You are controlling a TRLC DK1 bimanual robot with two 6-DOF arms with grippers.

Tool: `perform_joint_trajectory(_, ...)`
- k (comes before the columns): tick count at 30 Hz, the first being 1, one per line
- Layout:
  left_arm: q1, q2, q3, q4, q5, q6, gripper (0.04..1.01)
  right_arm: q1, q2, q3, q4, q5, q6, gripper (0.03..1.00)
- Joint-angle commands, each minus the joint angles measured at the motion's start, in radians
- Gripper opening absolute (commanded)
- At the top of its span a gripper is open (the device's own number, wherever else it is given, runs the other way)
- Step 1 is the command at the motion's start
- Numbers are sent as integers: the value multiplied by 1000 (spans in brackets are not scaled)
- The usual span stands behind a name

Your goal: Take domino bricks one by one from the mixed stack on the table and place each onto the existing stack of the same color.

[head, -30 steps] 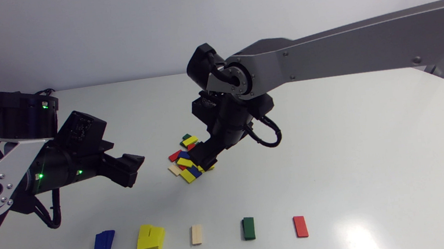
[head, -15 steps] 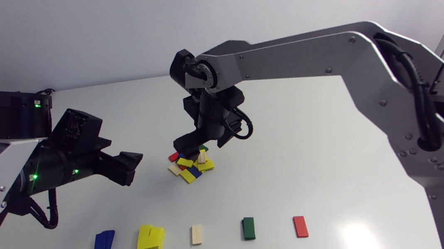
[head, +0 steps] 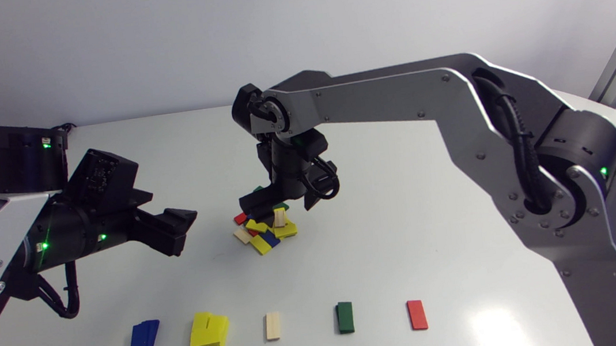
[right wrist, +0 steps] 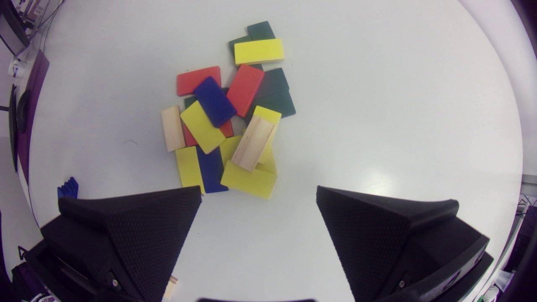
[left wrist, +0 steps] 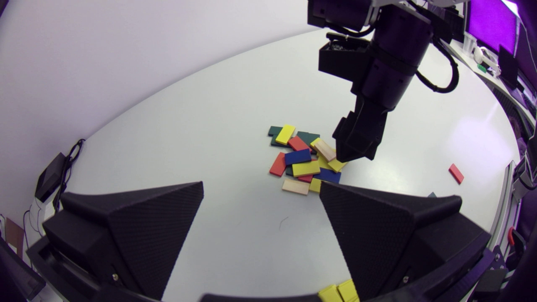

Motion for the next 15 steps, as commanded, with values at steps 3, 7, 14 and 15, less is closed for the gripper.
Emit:
perform_joint_trajectory(3,-6,-5,-26,3,6,-22,987,20,42,33,-23,27,35,961)
perform_joint_trajectory(7,-6,-3,-25,3,6,-25,985,27,45,38,-23,51,37,961)
perform_joint_trajectory(14,-8,-2,-23,3,6,-27,987,42,58,36,-24,77,43,962)
perform_joint_trajectory(15,-8,0,-25,5,6,-27,987,43,62,36,-24,77,44,962)
